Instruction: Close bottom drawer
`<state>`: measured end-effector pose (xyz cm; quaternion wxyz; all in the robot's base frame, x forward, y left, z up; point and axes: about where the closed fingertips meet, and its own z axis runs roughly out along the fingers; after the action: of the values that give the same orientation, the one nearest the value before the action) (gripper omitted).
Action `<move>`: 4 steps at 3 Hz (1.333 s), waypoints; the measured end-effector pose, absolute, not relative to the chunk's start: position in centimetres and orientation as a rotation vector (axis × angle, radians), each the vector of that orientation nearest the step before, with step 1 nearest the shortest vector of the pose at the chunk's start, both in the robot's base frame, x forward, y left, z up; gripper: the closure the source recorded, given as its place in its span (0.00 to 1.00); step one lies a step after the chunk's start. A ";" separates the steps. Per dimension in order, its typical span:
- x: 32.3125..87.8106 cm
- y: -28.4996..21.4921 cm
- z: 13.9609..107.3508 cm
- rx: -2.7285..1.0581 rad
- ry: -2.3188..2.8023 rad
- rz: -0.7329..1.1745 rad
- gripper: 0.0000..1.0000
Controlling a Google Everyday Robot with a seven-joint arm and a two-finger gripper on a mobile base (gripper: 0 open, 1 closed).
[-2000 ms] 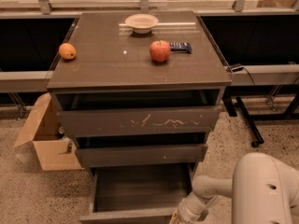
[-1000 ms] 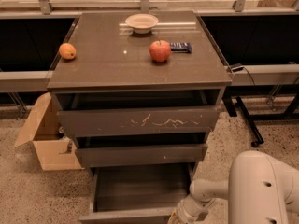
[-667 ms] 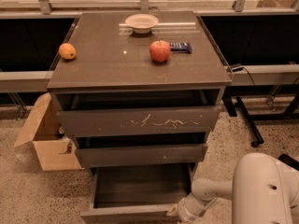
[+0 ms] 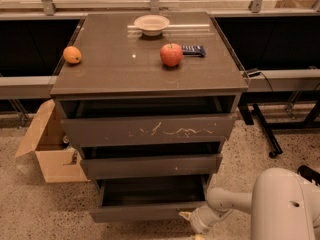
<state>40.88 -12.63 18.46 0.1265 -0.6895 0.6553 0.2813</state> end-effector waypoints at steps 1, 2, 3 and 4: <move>42.6 -12.9 18.7 -1.992 1.881 0.793 0.10; 46.2 -13.9 19.4 -1.962 1.853 0.720 0.39; 48.5 -14.6 19.7 -1.940 1.849 0.680 0.28; 49.4 -15.1 19.6 -1.923 1.858 0.664 0.05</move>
Offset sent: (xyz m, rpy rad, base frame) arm 0.0855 -0.0247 0.0197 0.0341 -0.1682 -0.0473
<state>49.41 -15.05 19.59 0.1919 -0.6851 0.6617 0.2365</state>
